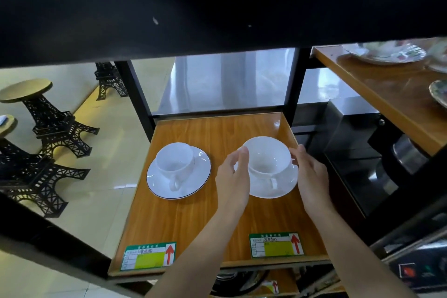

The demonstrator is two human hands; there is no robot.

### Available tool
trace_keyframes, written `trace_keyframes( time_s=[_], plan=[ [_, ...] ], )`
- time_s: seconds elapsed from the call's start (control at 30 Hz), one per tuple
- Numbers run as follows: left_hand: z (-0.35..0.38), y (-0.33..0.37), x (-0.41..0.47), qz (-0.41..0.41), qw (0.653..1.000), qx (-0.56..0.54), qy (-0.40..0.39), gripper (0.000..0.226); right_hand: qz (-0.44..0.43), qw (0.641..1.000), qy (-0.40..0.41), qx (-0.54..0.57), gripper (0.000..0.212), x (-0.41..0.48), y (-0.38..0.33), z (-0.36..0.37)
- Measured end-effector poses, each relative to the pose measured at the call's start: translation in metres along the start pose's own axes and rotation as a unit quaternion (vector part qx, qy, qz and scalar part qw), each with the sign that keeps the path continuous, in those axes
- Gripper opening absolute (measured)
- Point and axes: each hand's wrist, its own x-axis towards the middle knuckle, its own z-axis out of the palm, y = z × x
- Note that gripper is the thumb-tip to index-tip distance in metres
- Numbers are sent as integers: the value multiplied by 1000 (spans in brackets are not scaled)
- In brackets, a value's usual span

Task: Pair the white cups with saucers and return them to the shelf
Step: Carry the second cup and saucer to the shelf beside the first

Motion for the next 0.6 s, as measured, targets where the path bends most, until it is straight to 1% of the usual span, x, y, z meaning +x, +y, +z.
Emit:
trace_keyframes(
  time_s=[0.13,0.2,0.3,0.33,0.4,0.47,0.5,0.53,0.57,0.6],
  plan=[
    [2,1,2,0,1000,-21,-2,47,-15,1000,-4,0,45,-3,0,-3],
    [3,1,2,3,1000,-13,4,48,-26,1000,4,-8,45,-5,-1,-4],
    [-2,6,-8,36,999,6,30,50,-70,997,31,-19,38,-8,-10,-3],
    [-7,9,-11,62,997,10,45,46,-90,995,34,-21,34,-9,-14,0],
    [-22,19,-14,114,988,14,103,27,-124,992,21,-22,31,-14,-25,7],
    [-49,27,-13,164,970,5,182,16,-134,991,-4,-17,36,-21,-37,20],
    [-63,29,-10,182,959,-8,216,16,-125,992,-24,-5,39,-24,-43,27],
    [-80,29,-5,188,950,-23,249,19,-105,993,-61,14,43,-28,-49,38],
    [-95,29,-1,174,946,-42,271,22,-77,990,-111,33,46,-33,-52,50],
    [-108,28,5,141,948,-56,279,26,-48,984,-166,47,51,-36,-54,62]
  ],
)
